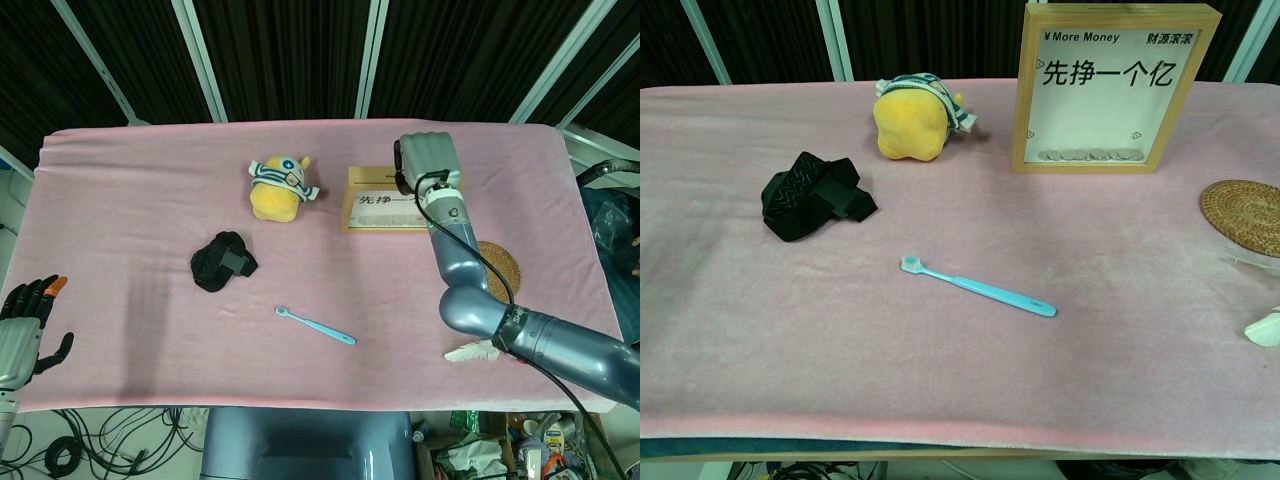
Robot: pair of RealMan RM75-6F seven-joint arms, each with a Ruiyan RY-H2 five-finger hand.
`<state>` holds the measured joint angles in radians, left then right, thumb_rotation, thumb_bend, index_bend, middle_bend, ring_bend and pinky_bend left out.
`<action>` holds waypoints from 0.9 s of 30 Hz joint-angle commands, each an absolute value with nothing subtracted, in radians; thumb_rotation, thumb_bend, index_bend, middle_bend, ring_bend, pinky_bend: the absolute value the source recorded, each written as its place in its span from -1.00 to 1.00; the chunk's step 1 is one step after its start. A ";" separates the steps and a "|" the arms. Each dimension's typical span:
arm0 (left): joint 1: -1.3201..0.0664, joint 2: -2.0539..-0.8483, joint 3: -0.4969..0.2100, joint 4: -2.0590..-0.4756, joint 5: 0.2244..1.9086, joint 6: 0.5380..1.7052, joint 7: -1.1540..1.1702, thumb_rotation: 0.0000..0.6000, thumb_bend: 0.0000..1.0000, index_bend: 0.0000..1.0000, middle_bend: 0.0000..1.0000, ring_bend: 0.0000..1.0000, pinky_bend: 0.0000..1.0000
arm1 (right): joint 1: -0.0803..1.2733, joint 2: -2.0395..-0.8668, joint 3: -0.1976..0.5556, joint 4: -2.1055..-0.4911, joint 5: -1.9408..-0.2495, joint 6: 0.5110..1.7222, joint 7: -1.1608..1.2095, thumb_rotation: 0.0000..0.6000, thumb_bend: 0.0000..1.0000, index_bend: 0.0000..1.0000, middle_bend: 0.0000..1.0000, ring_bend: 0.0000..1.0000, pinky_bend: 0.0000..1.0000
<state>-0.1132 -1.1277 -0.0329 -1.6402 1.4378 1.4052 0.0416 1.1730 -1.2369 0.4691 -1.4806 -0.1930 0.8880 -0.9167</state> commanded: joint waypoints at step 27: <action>-0.113 -1.127 -0.036 -1.640 1.432 1.407 0.044 1.00 -0.19 -0.95 -0.93 -1.00 -1.00 | 1.253 -1.308 0.323 -1.301 -0.149 0.815 -0.834 1.00 -0.09 0.59 0.72 0.75 0.75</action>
<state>-0.1132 -1.1274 -0.0359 -1.6394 1.4324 1.4067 0.0443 1.2528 -1.3076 0.3235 -1.3016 -0.1491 0.8141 -0.8351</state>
